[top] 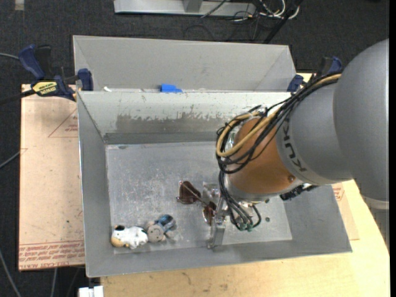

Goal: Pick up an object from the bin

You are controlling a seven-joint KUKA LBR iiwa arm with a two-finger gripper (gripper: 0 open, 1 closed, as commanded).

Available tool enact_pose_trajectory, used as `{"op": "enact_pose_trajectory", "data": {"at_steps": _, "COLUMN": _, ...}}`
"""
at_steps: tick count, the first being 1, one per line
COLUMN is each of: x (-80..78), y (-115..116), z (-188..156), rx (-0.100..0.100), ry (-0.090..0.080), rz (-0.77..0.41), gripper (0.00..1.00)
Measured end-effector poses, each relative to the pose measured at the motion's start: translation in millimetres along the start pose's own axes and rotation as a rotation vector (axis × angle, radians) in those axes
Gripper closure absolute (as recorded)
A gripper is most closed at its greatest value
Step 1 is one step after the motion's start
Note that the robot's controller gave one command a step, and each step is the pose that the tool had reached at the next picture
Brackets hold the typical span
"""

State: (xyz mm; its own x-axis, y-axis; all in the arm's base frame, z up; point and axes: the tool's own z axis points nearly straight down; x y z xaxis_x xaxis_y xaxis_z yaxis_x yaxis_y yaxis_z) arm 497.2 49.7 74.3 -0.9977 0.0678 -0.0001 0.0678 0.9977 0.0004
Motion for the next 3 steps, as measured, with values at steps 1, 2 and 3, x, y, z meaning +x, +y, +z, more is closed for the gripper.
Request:
{"op": "enact_pose_trajectory", "data": {"at_steps": 1, "x": 1.6, "y": 41, "z": 2, "rx": -0.004, "ry": -0.005, "rz": -0.283, "gripper": 0.00}}
{"op": "enact_pose_trajectory", "data": {"at_steps": 2, "x": -15.9, "y": 55, "z": 4, "rx": -0.001, "ry": -0.002, "rz": 0.238, "gripper": 1.00}}
{"op": "enact_pose_trajectory", "data": {"at_steps": 3, "x": -16.0, "y": 55, "z": 4, "rx": -0.001, "ry": -0.003, "rz": 0.237, "gripper": 1.00}}
